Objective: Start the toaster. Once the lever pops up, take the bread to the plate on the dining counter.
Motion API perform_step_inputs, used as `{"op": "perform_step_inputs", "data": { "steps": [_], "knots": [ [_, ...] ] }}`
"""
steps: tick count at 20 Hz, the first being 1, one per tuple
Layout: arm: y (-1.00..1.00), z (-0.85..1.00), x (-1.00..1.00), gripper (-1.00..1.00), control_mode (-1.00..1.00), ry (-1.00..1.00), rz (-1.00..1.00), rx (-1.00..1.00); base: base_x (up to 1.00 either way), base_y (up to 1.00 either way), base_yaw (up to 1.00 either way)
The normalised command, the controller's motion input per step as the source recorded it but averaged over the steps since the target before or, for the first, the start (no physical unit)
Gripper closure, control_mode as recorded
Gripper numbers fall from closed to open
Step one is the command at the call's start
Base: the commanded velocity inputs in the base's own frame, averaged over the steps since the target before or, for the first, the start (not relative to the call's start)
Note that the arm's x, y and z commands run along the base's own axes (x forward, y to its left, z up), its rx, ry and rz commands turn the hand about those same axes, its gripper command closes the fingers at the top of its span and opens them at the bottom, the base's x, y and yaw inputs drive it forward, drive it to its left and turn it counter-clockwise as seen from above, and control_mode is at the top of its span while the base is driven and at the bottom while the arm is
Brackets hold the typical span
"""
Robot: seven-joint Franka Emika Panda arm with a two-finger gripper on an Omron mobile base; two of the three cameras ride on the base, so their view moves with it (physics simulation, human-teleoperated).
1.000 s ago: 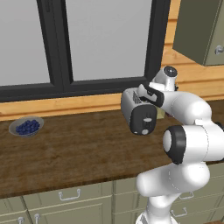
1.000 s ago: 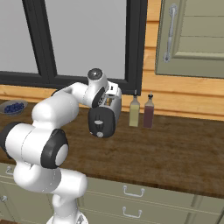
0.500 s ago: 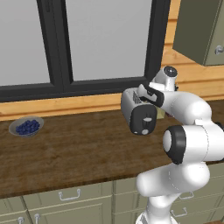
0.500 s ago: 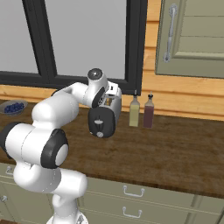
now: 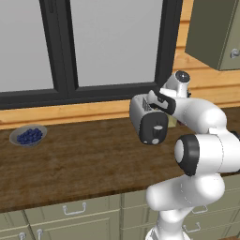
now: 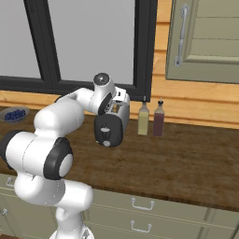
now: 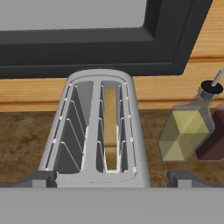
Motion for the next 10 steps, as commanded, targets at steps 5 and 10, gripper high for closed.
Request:
{"op": "perform_step_inputs", "data": {
  "steps": [5, 10],
  "knots": [
    [0.00, 0.00, 0.00, -1.00, -1.00, 0.00, 0.00, 0.00, 0.00, 0.00, 0.00],
    [0.00, 0.00, 0.00, -1.00, -1.00, 0.00, 0.00, 0.00, 0.00, 0.00, 0.00]
  ]
}}
